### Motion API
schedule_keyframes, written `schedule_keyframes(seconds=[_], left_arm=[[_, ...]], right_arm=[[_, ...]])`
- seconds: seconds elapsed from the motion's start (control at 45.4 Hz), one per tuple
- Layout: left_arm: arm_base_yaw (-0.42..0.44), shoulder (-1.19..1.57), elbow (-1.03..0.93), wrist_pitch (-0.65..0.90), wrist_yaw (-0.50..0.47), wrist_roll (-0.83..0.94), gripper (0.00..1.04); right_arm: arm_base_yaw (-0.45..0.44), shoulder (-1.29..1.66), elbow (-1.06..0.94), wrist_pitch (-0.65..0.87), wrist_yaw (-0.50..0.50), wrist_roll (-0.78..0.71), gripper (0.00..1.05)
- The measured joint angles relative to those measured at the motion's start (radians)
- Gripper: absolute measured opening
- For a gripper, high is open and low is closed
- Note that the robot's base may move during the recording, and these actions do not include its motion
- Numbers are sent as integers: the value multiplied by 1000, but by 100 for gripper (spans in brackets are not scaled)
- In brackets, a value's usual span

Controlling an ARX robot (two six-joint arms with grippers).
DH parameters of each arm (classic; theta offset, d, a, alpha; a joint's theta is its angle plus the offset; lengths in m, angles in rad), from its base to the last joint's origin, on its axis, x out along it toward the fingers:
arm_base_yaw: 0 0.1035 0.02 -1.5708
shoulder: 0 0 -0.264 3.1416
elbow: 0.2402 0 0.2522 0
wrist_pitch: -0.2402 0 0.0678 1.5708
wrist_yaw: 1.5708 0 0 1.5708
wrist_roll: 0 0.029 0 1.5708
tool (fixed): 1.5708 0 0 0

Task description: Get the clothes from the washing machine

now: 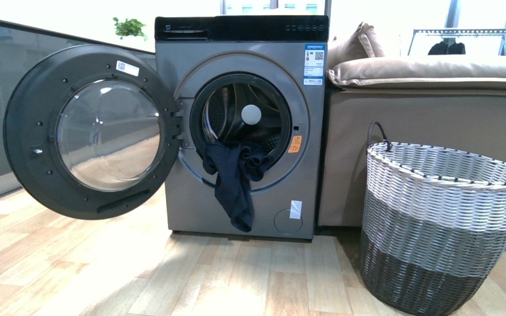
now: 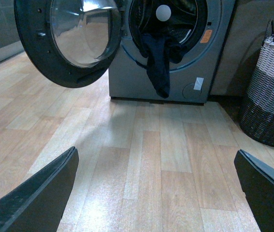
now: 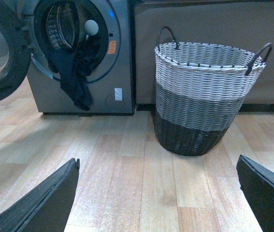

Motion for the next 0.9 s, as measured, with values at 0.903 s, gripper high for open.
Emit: schedule_keyframes(seconds=[0.903], left_arm=[[0,0,0,0,0,0,98]], right_arm=[[0,0,0,0,0,0,97]])
